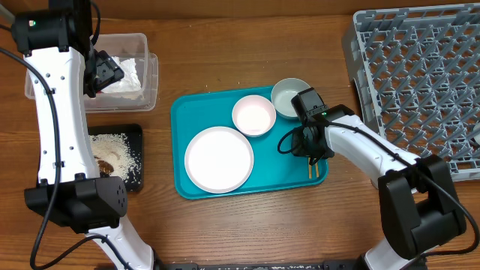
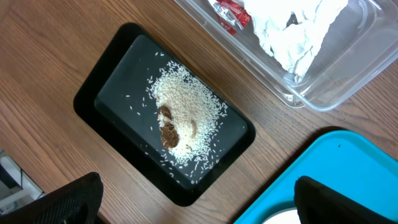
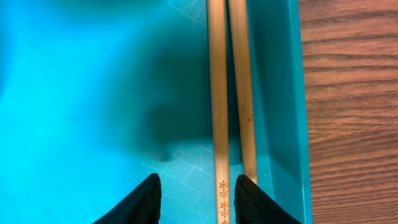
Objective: Sort waste into correct bins and load items into the dishwasher
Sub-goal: 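Close the right gripper on one wooden chopstick and lift it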
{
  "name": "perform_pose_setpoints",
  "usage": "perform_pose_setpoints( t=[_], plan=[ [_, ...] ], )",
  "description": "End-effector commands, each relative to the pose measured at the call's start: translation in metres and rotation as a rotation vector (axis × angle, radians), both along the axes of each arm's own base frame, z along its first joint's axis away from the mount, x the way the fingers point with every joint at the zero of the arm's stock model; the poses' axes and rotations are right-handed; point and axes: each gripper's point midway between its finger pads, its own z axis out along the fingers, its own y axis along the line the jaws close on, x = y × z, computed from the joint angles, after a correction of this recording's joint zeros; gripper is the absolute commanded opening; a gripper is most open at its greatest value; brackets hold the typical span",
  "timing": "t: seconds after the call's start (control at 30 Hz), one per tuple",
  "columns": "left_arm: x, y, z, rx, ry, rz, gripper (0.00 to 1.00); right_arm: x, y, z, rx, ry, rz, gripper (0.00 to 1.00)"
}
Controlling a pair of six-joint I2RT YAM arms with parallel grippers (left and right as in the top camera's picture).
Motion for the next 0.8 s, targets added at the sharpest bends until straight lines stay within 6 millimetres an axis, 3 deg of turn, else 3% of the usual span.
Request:
perform_pose_setpoints(
  t=[0.0,0.33,0.77],
  plan=[
    [-0.001,-0.001,0.011,0.006,-0.030,-0.014,1.00,0.001,-0.002,-0.002,0.000,-0.003,-0.014,0.41],
    [-0.001,-0.001,0.011,0.006,-0.030,-0.014,1.00,0.005,0.000,-0.003,0.009,-0.017,-0.013,0.40],
    [-0.001,-0.001,0.011,0.006,-0.030,-0.014,1.00,0.000,-0.001,-0.026,-0.014,0.038,-0.017,0.38]
  ],
)
